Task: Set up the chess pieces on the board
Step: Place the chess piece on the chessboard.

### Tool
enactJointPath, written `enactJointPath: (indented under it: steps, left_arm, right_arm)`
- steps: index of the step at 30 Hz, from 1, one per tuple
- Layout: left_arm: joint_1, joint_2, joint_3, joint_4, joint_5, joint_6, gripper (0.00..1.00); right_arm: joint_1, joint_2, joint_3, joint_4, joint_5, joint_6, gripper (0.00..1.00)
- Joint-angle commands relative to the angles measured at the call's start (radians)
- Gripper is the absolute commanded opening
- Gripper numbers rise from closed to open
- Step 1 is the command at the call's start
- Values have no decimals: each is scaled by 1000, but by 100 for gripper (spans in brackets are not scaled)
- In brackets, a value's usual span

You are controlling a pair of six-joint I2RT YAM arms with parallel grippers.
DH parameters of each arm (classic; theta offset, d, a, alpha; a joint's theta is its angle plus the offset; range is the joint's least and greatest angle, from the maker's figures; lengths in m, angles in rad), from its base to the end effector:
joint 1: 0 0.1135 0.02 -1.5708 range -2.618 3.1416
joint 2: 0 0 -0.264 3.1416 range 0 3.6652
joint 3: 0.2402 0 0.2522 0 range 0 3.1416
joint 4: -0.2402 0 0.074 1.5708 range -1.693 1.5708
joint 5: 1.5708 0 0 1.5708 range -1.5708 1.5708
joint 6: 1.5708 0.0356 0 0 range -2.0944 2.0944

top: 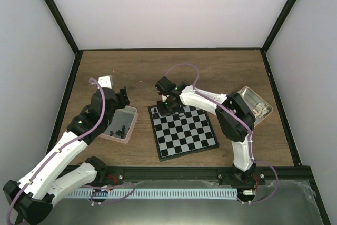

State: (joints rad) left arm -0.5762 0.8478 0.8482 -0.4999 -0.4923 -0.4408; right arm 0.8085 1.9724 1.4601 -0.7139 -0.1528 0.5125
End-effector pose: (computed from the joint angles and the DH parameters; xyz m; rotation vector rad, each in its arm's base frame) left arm 0.1624 -0.0855 0.3211 -0.1612 2.0028 -0.1381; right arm 0.2744 0.2952 0.1859 -0.4695 2.8851 0.4887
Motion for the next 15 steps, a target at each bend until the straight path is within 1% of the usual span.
enactJointPath:
  steps: [1,7,13,15]
  left_arm:
    - [6,0,-5,1,0,7,82]
    - [9,4,-6,2,1,4,82]
    - [12,8,-6,3,7,2,82]
    - [13,11,-5,3,9,1,82]
  right_arm:
    - [10,23,37,31,8,2,10]
    - [11,27,40,39,17,7,11]
    - [11,-14,41,35,14,24,23]
    - [11,-39,36,47,13,34,25]
